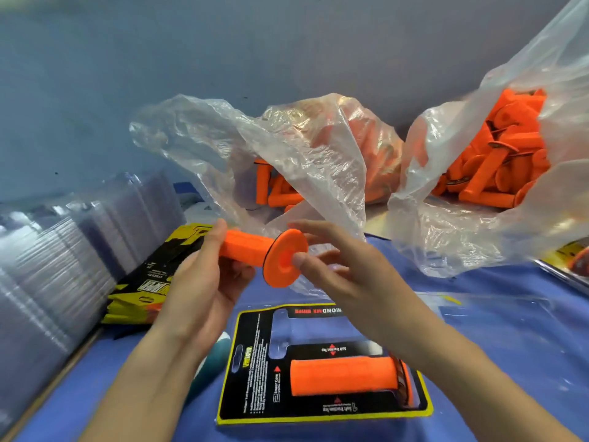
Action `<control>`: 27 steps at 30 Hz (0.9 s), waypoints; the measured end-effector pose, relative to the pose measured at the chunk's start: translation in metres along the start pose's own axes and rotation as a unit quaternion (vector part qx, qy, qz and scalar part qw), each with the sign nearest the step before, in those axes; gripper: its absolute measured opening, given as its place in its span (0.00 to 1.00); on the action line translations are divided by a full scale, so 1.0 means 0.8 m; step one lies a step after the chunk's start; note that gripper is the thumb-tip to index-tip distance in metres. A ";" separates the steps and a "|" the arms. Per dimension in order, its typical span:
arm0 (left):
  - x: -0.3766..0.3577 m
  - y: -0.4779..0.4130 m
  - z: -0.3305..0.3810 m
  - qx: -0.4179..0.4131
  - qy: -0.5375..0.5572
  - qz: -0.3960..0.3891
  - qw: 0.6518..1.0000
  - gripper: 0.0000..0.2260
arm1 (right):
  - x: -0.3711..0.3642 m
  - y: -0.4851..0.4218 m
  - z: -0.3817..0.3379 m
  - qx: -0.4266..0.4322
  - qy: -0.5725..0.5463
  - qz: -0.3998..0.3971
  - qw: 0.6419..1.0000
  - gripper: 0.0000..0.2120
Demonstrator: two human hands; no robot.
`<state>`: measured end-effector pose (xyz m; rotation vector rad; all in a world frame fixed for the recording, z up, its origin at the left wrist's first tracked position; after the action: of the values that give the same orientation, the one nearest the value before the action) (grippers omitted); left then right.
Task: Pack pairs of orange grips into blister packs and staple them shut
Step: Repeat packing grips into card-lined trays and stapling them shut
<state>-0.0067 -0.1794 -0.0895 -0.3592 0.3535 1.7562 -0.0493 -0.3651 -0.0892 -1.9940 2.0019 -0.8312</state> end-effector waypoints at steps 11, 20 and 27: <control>-0.010 0.018 -0.021 0.195 0.042 -0.130 0.971 0.27 | -0.005 0.003 0.006 -0.050 -0.125 0.052 0.989 0.03; -0.016 0.058 -0.020 -0.161 -0.159 -0.132 0.965 0.19 | -0.012 0.015 0.006 -0.040 -0.055 0.128 0.989 0.10; -0.016 0.064 -0.016 -0.293 -0.208 -0.124 0.925 0.08 | -0.015 0.014 -0.004 -0.034 -0.120 0.108 0.986 0.12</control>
<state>-0.0532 -0.2066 -0.0936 -0.4176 -0.5177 1.6055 -0.0595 -0.3538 -0.0953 -1.7699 2.0787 -0.4574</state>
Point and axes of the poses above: each hand's wrist, its own y-axis away from the middle knuckle, its own x-axis out of the back of the hand, z = x × y, the point moved 2 cm from there along -y, towards the middle knuckle, and after that the axes turned 7 degrees about z, right-handed, at the moved point
